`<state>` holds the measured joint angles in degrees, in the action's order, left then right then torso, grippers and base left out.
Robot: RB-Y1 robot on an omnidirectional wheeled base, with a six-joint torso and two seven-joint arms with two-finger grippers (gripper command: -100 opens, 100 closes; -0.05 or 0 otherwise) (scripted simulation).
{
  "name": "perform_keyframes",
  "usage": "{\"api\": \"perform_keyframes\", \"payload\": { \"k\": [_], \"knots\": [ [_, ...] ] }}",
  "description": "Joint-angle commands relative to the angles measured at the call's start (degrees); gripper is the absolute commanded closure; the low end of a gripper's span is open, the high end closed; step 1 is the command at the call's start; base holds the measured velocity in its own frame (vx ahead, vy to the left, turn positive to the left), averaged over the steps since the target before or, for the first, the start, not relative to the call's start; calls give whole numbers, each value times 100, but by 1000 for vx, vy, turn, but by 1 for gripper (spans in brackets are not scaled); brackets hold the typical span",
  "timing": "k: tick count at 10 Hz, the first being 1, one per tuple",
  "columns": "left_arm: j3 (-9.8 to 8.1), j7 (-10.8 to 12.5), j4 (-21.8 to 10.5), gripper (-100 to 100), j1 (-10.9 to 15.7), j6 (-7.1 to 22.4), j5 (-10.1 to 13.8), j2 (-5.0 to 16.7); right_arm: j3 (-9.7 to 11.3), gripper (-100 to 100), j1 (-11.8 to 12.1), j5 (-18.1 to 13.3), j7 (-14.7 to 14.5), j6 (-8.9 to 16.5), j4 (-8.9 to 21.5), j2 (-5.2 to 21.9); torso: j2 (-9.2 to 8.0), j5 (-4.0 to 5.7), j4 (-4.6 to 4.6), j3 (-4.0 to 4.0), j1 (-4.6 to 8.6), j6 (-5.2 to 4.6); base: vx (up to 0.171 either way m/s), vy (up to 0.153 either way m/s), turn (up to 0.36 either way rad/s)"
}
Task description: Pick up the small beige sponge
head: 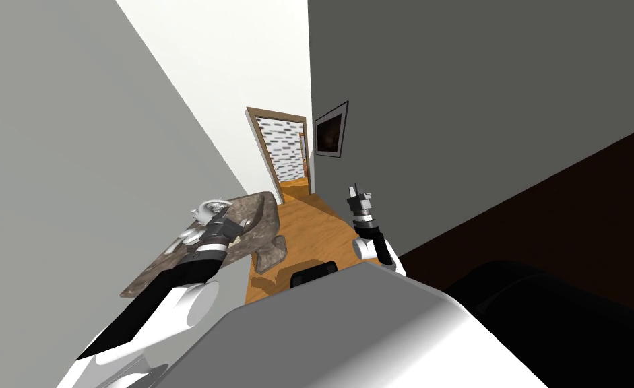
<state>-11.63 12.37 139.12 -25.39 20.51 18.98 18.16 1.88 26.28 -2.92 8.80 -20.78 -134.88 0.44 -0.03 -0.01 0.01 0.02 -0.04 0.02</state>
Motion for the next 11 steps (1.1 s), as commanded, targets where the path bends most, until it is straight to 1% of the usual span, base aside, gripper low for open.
{"api": "perform_keyframes", "payload": {
  "k": [1,2,3,4,5,7,8,9,10,11],
  "knots": [
    [-109,39,-6,-100,-51,286,116,83,0,0,0,0,0,0,0,0,0,0,0,0,0,0,3,-16,-49],
    [-109,39,-6,-100,-51,412,116,83,0,0,0,0,0,0,0,0,1,0,0,-1,3,-1,-8,-6,-7],
    [-209,76,-6,-100,-83,602,210,143,0,0,0,0,0,0,0,0,-2,0,0,1,1,0,6,-5,-21],
    [-209,76,-6,-100,-83,757,210,143,0,0,0,0,0,0,0,0,2,0,0,-1,0,-1,8,-8,-32],
    [-312,114,-6,-100,-122,924,304,204,0,0,0,0,0,0,0,0,3,0,-1,-2,0,-1,11,-3,-21],
    [-312,114,-6,-100,-122,1166,304,204,0,0,0,0,0,0,0,0,7,-1,-1,-4,-2,-1,13,-2,-21],
    [-417,153,-4,-100,-169,1328,398,266,0,0,0,0,0,0,0,0,5,0,-1,-3,-1,0,20,2,-18],
    [-417,153,-4,-100,-169,1506,398,266,0,0,0,0,0,0,0,0,8,0,-2,-4,-3,-1,22,9,-2],
    [-417,153,-4,-100,-169,1543,398,266,0,0,0,0,0,0,0,0,8,-1,-2,-5,-5,0,7,1,-4],
    [-524,193,0,-100,-224,1767,490,331,0,0,0,0,0,0,0,0,5,-1,-1,-3,-3,-1,20,6,-8]
  ]
}}
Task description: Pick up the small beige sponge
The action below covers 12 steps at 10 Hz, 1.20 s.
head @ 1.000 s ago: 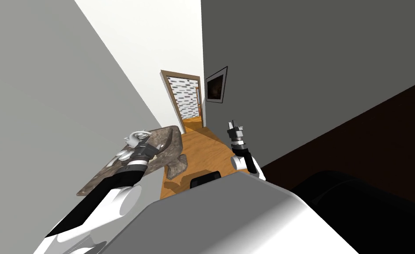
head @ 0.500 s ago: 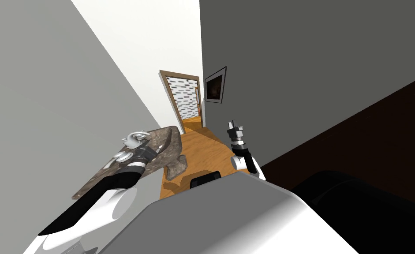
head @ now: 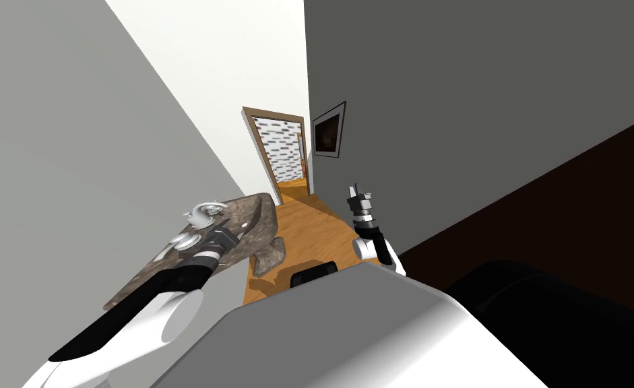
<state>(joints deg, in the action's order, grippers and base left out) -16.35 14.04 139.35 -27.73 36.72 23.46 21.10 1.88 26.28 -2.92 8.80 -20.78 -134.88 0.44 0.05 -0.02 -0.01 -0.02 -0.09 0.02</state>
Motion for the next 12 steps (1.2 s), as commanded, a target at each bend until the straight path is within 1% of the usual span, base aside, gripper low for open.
{"api": "perform_keyframes", "payload": {
  "k": [1,2,3,4,5,6,7,8,9,10,11,12],
  "knots": [
    [-52,26,-23,-100,10,286,42,37,0,0,0,0,0,0,0,0,0,0,0,0,0,0,18,10,8],
    [-160,67,-15,-100,-51,456,133,106,0,0,0,0,0,0,0,0,0,-1,0,0,-1,0,27,9,-8],
    [-160,67,-15,-100,-51,634,133,106,0,0,0,0,0,0,0,0,3,0,-1,-2,-2,0,35,8,-18],
    [-160,67,-15,-100,-51,664,133,106,0,0,0,0,0,0,0,0,5,-1,-1,-3,-1,-1,23,14,14],
    [-265,109,-5,-100,-119,897,222,177,0,0,0,0,0,0,0,0,4,-1,-1,-2,-2,0,38,15,-2],
    [-265,109,-5,-100,-119,1021,222,177,0,0,0,0,0,0,0,0,7,-1,-2,-4,-3,0,32,13,0],
    [-369,150,9,-100,-192,1182,308,249,0,0,0,0,0,0,0,0,6,-1,-2,-4,-2,-1,41,19,7],
    [-369,150,9,-100,-192,1344,308,249,0,0,0,0,0,0,0,0,8,-1,-2,-5,-5,0,53,17,-10],
    [-468,190,27,-100,-269,1519,392,322,0,0,0,0,0,0,0,0,12,-1,-3,-7,-4,-1,63,25,2],
    [-468,190,27,-100,-269,1681,392,322,0,0,1,0,0,0,0,0,16,-2,-4,-9,-7,0,48,29,32],
    [-468,190,27,-100,-269,1720,392,322,0,0,0,0,0,0,0,0,12,-2,-3,-8,-8,0,19,8,3],
    [-561,229,48,-100,-351,1960,472,394,0,0,0,0,0,0,0,0,4,-1,-2,-3,-2,-1,35,11,-5]
  ]
}}
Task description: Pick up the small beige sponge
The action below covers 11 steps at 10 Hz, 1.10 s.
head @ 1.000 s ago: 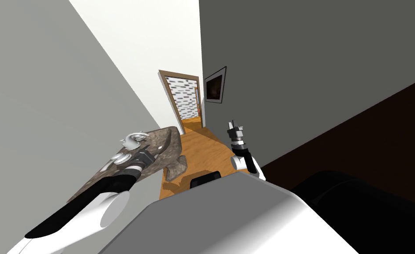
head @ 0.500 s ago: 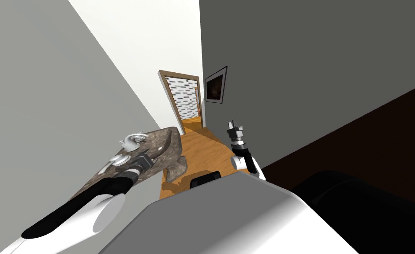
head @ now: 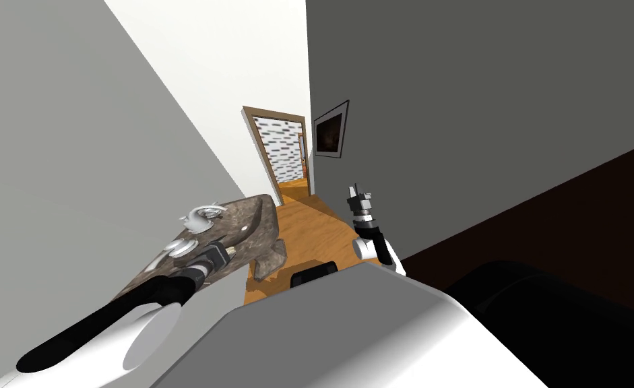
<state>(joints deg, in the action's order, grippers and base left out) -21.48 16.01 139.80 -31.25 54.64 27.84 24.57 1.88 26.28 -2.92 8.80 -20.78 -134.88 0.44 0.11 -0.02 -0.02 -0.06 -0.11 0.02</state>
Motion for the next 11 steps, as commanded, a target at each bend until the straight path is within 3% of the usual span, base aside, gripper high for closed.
{"api": "perform_keyframes", "payload": {
  "k": [1,11],
  "knots": [
    [-47,32,3,-100,1,258,34,47,0,0,0,0,0,0,0,0,0,0,0,0,0,0,44,20,12],
    [-415,228,287,-100,-530,1879,434,420,0,0,1,0,0,0,0,0,20,-2,-5,-12,-4,-1,72,26,20]
  ]
}}
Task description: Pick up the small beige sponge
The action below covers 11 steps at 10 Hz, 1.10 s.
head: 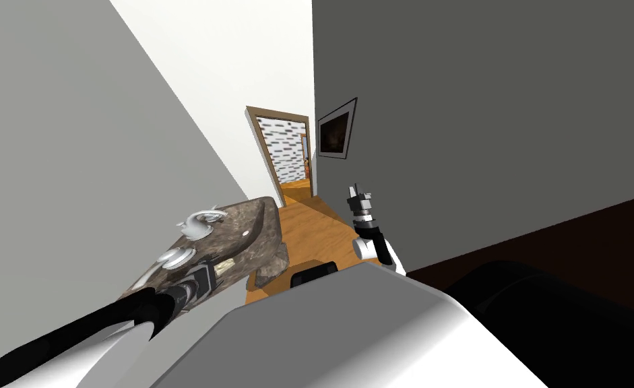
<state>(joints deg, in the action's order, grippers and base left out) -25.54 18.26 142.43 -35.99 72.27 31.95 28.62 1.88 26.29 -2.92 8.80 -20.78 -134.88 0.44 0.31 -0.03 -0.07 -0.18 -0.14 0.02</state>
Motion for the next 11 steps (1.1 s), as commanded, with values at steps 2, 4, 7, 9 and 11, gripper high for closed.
{"api": "perform_keyframes", "payload": {
  "k": [2,4,7,9,11],
  "knots": [
    [-51,48,212,-100,-228,497,120,91,0,0,0,0,0,0,0,0,6,-1,-1,-4,-8,-1,115,56,15],
    [-43,80,446,-100,-387,830,198,130,-1,0,0,0,0,0,0,1,7,-5,-2,-5,-24,-1,102,79,2],
    [-15,101,594,-100,-474,977,252,141,0,0,0,0,0,0,0,0,3,-1,-1,-3,-3,-1,81,29,-3],
    [34,52,436,-100,-428,901,203,129,0,0,-1,0,0,0,0,0,-25,1,5,14,7,-1,5,-3,-18],
    [98,-22,207,-100,-360,760,131,110,1,0,-1,0,0,0,0,-1,-34,2,7,19,13,-1,-5,-16,-33]
  ]
}}
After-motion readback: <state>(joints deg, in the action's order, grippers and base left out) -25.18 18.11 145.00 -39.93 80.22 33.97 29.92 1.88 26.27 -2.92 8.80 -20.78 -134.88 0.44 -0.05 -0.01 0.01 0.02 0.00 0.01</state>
